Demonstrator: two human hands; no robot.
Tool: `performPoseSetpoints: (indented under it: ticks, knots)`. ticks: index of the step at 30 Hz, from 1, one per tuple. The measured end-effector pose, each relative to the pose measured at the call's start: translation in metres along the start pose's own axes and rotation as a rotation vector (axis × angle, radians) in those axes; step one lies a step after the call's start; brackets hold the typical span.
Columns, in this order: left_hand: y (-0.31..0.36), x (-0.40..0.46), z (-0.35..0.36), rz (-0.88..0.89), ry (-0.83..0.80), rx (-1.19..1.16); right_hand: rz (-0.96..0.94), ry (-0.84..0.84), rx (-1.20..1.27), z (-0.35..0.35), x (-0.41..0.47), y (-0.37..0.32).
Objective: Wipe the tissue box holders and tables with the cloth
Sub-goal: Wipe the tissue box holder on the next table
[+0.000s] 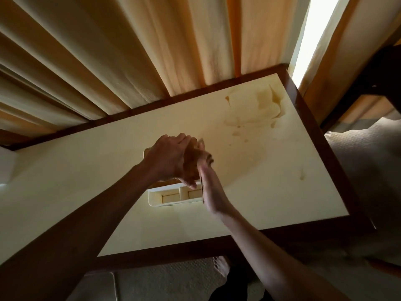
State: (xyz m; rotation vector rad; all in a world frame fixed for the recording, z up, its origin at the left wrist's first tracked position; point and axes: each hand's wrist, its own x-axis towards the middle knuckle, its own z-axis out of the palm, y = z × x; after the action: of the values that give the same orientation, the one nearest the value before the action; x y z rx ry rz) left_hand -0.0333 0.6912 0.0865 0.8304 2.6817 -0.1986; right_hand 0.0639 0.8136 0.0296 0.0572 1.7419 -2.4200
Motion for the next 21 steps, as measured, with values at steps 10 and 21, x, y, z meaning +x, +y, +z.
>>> performPoseSetpoints:
  ticks: [10,21]
  knots:
    - [0.002,-0.001,-0.002,-0.016,-0.016,0.064,0.122,0.056,-0.078,-0.003,-0.018,0.041]
    - [-0.001,0.001,-0.007,0.038,-0.050,0.119,0.427,0.499,0.797,-0.001,-0.072,0.015]
